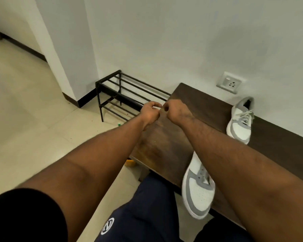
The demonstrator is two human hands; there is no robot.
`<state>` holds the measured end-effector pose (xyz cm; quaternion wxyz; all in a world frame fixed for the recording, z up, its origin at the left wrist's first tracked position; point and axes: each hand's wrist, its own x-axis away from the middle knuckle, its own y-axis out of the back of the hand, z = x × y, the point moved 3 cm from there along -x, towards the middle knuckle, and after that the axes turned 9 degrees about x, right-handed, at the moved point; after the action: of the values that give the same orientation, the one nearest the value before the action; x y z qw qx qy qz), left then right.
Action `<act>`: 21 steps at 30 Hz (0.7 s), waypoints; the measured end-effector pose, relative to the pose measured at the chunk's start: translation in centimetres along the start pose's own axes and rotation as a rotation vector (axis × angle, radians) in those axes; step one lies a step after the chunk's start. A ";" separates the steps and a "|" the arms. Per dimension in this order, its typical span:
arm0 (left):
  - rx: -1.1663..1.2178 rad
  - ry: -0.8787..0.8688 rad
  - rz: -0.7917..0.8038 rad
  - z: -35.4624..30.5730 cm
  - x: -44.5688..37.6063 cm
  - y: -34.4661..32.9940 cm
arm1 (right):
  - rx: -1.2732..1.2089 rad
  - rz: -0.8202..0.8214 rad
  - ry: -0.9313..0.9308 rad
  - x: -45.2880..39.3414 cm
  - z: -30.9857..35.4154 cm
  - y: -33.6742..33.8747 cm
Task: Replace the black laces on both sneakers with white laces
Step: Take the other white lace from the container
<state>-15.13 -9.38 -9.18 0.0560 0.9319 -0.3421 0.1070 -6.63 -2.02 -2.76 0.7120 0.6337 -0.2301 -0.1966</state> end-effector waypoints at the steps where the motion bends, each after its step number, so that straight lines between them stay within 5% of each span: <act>1: -0.005 -0.007 0.005 -0.2 0.2 -0.8 | -0.016 -0.005 -0.012 0.5 -0.7 0.5; 11: -0.154 -0.183 0.359 -2.6 10.7 -21.8 | -0.014 -0.082 -0.305 14.5 -21.4 4.4; 21: -0.456 -0.191 0.708 3.4 19.3 -36.4 | -0.104 0.023 -0.634 27.7 -34.7 -1.2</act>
<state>23.45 5.59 -9.04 0.1883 0.7264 -0.6594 -0.0455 36.02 10.13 -4.91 0.6385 0.5011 -0.4372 -0.3874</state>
